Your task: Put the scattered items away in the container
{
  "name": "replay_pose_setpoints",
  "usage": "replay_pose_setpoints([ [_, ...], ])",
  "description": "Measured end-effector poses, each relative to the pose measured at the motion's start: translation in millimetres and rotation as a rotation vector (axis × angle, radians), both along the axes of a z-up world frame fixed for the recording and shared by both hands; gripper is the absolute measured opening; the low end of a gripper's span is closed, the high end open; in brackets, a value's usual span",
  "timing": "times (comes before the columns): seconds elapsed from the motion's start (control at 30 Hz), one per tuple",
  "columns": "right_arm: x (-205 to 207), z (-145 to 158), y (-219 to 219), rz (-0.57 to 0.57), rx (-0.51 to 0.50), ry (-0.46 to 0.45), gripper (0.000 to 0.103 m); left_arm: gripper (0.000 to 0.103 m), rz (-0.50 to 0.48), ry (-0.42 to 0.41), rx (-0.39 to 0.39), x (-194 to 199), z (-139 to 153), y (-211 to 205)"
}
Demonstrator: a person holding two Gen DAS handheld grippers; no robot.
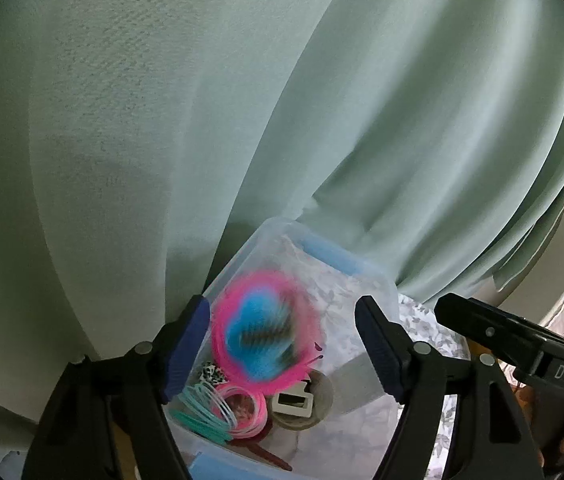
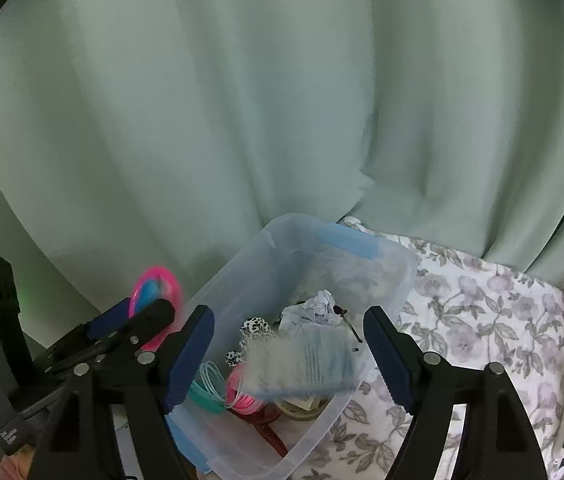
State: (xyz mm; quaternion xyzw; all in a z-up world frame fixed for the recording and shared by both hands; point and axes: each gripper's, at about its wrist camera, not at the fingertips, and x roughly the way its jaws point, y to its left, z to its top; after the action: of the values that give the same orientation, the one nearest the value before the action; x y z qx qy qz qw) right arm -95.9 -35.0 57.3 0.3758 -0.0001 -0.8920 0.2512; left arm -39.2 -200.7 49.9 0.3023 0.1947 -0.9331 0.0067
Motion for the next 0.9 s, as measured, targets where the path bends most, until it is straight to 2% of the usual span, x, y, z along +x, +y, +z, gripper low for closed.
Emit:
replay_pose_setpoints([
  [0.27, 3.9, 2.5, 9.1, -0.009, -0.019, -0.002, 0.082, 0.077, -0.001, -0.012, -0.001, -2.5, 7.2, 3.6],
  [0.57, 14.6, 4.7, 21.3, -0.026, -0.025, -0.004, 0.082, 0.077, -0.014, -0.003, -0.034, 14.9, 16.4, 13.0],
  [0.9, 33.2, 4.9, 46.4, -0.089, -0.013, -0.019, 0.082, 0.077, -0.078, -0.013, -0.095, 14.4, 19.8, 46.6],
])
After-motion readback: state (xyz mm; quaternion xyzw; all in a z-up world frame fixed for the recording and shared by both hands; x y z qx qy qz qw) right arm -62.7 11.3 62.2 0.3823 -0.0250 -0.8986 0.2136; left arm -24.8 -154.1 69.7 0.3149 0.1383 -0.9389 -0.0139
